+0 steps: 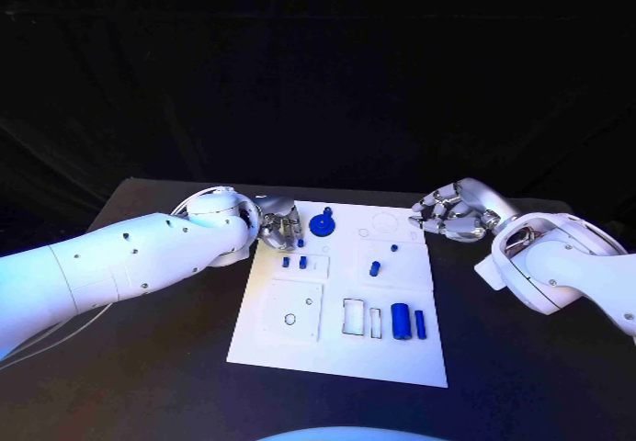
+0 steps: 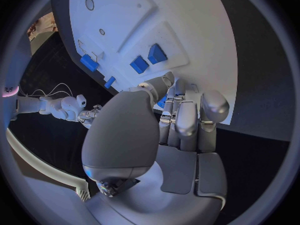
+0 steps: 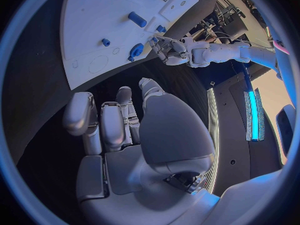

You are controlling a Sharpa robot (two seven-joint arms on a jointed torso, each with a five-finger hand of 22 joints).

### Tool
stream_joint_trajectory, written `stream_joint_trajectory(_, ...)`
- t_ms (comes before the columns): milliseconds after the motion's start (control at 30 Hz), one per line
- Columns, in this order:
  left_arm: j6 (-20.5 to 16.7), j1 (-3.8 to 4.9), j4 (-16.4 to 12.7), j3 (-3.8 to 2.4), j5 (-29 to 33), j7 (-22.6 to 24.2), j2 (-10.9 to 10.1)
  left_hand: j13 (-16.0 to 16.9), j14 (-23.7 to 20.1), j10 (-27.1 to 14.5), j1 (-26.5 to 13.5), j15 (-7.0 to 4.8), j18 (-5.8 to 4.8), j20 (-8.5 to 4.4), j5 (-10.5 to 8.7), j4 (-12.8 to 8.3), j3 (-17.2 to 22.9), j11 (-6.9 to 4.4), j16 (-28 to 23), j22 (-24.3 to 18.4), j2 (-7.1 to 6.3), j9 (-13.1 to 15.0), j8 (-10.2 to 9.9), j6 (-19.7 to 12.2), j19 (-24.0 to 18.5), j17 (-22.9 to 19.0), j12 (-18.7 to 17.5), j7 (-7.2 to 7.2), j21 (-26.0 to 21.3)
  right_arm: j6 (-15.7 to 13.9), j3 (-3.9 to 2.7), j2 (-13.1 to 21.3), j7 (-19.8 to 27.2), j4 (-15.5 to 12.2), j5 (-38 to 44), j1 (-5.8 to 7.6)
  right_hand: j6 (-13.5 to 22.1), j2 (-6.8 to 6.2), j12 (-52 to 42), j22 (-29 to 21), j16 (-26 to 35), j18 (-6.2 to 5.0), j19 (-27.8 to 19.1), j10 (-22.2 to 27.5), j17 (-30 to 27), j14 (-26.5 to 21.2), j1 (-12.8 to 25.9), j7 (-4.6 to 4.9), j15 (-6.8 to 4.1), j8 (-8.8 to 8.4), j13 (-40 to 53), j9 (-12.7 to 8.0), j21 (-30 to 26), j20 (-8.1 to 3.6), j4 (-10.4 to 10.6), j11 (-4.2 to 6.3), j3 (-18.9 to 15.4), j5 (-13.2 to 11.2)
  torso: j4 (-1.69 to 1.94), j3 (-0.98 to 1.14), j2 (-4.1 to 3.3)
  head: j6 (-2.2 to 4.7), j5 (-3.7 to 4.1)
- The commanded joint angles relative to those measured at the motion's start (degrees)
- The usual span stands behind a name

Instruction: Assemble the parts on the task board

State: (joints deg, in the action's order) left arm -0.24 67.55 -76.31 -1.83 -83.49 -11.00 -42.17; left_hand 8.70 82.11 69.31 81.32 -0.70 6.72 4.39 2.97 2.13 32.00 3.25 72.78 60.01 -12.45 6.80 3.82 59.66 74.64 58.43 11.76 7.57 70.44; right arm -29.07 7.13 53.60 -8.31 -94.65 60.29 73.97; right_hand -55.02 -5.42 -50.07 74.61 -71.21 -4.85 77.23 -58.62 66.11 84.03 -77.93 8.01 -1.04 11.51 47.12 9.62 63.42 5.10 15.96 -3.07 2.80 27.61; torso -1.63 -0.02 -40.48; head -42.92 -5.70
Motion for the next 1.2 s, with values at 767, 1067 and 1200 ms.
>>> stream_joint_trajectory(767, -17.9, 0.61, -5.7, -0.51, 35.1, 9.3, -8.6, 0.1, -8.4, -0.9, -2.9, 0.62, 3.60, 0.76, 0.04, 1.4, -1.1, 1.11, -13.3, -19.3, -0.53, -0.2, 1.5, 3.7, -11.7, -19.2, -1.6, 0.74, -15.5, 9.4, 0.02, -2.3, -2.6, 2.6, 26.4, -1.15, -2.2, -2.57, 29.1, -1.3, 3.7, -1.24, -0.5, -1.7, -2.1, 0.7, -7.2, 0.23, 0.45, -1.72, -25.4, -1.2, -4.8, 0.23, -2.4, -0.90, 6.0, -11.0, -0.11, 0.02, -0.06, 1.05, 2.41)
stream_joint_trajectory(1067, -16.1, 0.64, -11.0, -0.48, 70.6, 23.1, -12.5, 0.7, -13.1, -1.3, -2.4, 1.12, 3.87, 1.25, -0.08, 0.8, -3.5, 1.51, -20.8, -24.0, 1.95, -0.8, 1.3, 3.4, -13.7, -27.5, -0.7, 1.28, -21.4, 11.5, 0.07, -5.7, -3.6, 5.7, 35.3, -2.66, -3.5, -3.11, 34.7, 1.7, 0.3, -0.40, 1.7, -3.0, 1.7, 1.8, -8.7, 0.17, 0.80, -3.72, -31.2, -1.8, -0.3, 0.34, -3.4, -1.23, 9.2, -11.5, 0.19, -0.17, -0.07, 0.87, 4.37)
stream_joint_trajectory(1200, -15.3, 0.63, -12.5, -0.45, 75.1, 25.3, -13.2, 0.7, -13.1, -1.5, -2.4, 1.14, 3.88, 1.27, -0.05, 0.6, -4.0, 1.49, -21.0, -24.4, 2.26, -0.9, 1.3, 3.4, -13.6, -27.8, -0.6, 1.30, -22.0, 12.3, 0.08, -7.2, -3.8, 6.9, 36.7, -3.16, -4.4, -2.95, 36.2, 3.4, -1.3, 0.10, 2.9, -3.6, 3.2, 2.2, -9.4, 0.07, 0.82, -4.06, -32.9, -1.9, 2.5, 0.23, -4.1, -1.18, 11.0, -11.6, 0.17, -0.15, -0.03, 0.61, 4.41)
